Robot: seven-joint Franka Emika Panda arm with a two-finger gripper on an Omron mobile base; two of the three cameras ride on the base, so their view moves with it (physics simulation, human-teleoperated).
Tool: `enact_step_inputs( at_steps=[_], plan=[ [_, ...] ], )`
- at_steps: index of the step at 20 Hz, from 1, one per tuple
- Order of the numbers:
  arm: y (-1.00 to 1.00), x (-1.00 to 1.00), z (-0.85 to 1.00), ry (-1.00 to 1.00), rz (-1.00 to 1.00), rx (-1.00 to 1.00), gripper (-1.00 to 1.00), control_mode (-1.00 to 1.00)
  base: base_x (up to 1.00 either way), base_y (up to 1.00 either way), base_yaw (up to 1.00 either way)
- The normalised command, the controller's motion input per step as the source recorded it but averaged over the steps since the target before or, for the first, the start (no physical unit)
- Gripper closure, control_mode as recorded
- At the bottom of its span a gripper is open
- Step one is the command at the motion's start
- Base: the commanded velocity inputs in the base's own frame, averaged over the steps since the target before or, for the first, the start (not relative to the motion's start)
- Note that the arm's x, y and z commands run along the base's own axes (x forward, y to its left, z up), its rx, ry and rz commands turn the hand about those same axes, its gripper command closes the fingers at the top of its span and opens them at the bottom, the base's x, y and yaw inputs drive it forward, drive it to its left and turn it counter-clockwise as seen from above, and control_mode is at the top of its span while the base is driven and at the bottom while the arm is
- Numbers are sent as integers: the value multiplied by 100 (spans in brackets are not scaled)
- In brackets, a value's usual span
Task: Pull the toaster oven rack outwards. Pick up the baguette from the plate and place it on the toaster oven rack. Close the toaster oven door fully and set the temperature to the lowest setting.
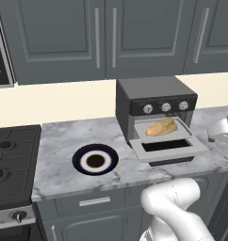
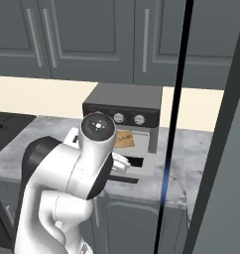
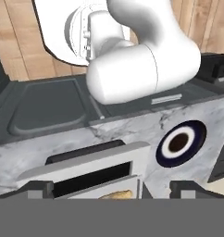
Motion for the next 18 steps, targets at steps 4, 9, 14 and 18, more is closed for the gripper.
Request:
enact_step_inputs(
  at_steps=[4,9,14,18],
  plan=[
    [17,24,-34,1,0,-5,-100,-100,0,0,0],
    [15,36,-30,8,0,-5,-100,-100,0,0,0],
    [1,41,-20,15,5,-3,-100,-100,0,0,0],
    [0,45,-16,14,7,0,-100,-100,0,0,0]
  ],
)
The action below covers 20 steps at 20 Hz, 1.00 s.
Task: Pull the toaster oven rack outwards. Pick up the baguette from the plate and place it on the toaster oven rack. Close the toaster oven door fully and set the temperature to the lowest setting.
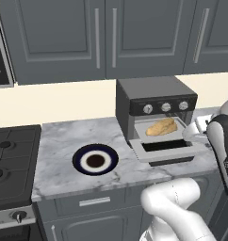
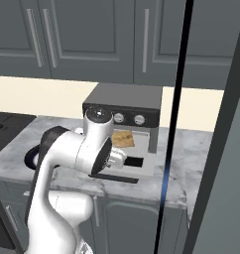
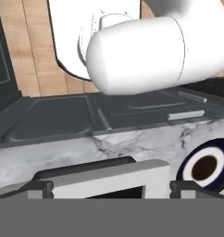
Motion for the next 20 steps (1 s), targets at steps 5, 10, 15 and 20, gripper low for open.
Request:
enact_step_inputs(
  at_steps=[5,10,15,20],
  plan=[
    [0,41,-18,7,7,0,-100,-100,0,0,0],
    [0,35,-37,-2,4,0,-100,-100,0,0,0],
    [0,25,-38,-8,0,0,-100,-100,0,0,0],
    [0,31,-27,0,1,0,-100,-100,0,0,0]
  ],
)
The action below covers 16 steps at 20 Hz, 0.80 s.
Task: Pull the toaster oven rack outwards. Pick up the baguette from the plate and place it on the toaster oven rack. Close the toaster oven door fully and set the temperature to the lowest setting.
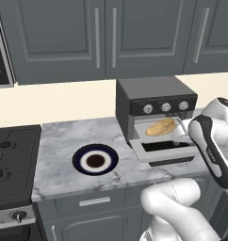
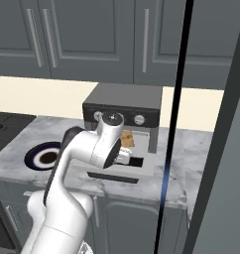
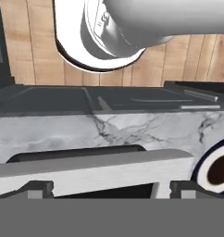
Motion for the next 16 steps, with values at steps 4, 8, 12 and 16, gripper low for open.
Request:
enact_step_inputs(
  at_steps=[4,8,12,16],
  plan=[
    [0,39,-25,0,4,0,-100,-100,0,0,0],
    [0,39,-27,0,5,0,-100,-100,0,0,0],
    [0,39,-32,0,5,0,-100,-100,0,0,0],
    [0,38,-32,0,5,0,-100,-100,0,0,0]
  ],
)
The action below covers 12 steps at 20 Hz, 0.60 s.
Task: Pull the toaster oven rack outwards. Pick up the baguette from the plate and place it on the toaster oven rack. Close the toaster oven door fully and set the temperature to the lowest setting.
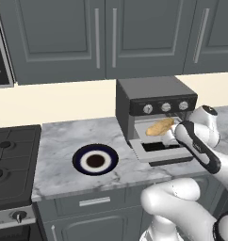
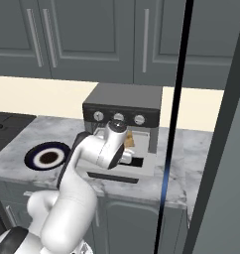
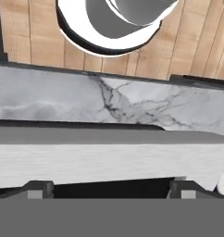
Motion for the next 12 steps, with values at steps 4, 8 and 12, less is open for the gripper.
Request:
enact_step_inputs(
  at_steps=[4,8,12],
  plan=[
    [0,38,-30,0,5,0,-100,-100,0,0,0],
    [0,35,-29,0,5,0,-100,-100,0,0,0],
    [0,33,-26,0,5,0,-100,-100,0,0,0]
  ],
)
